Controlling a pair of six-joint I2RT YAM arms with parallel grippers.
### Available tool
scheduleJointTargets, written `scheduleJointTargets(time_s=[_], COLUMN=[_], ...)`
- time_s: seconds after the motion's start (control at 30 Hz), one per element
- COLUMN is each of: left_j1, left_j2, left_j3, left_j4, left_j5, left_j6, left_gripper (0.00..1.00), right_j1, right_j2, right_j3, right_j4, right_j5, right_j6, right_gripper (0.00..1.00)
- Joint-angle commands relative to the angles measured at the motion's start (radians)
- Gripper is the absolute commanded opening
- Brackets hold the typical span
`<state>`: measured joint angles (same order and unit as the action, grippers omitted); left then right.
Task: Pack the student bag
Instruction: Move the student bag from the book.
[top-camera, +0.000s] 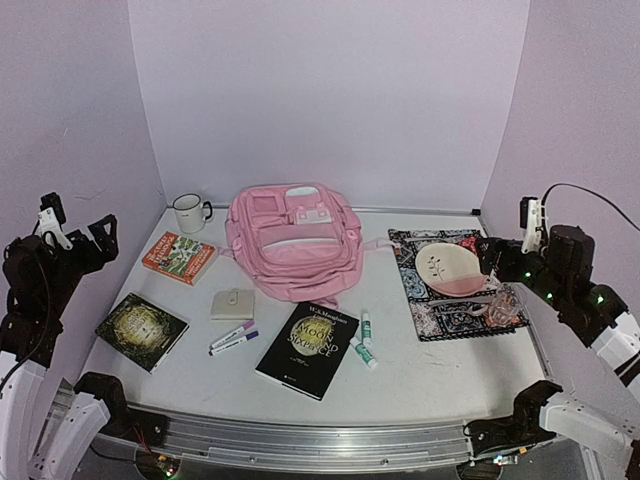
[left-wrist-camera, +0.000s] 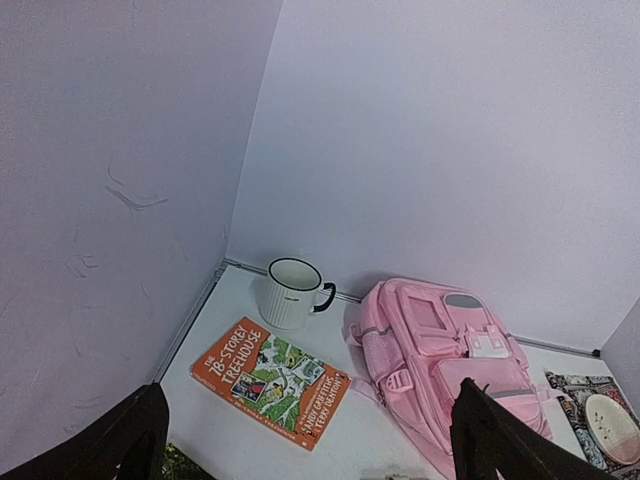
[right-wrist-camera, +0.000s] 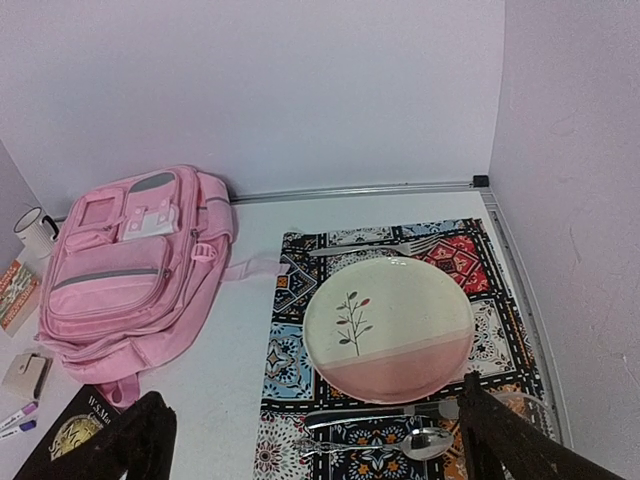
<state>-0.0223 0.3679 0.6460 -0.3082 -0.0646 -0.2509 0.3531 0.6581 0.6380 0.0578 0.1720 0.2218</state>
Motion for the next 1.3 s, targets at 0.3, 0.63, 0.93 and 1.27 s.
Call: scheduleJointTargets(time_s=[0.3,0.63,0.93,1.27], left_j1=[0.000,-0.009,-0.349,-0.497], left_j2=[0.112,0.367,0.641,1.023], left_j3=[0.000,0.024,0.038,0.161], left_j4=[0.057,0.081,0.206,0.378], left_j5=[0.155,0.346,0.169,0.103], left_j6=[0.047,-0.127,-0.298,-0.345], left_gripper=[0.99,0.98,0.96,0.95], right_j1=[0.001,0.006,0.024,0.039], right_j2=[0.372,0.793,1.146,1.452], right_j3=[0.101,0.296,0.503,0.751], right_j4=[0.195,0.242,0.271,0.314], right_j5=[-0.279,-0.518,-0.596,-0.642], right_j6=[0.081,0.191,0.195,0.242], right_gripper=[0.98,0.96,0.86,0.79])
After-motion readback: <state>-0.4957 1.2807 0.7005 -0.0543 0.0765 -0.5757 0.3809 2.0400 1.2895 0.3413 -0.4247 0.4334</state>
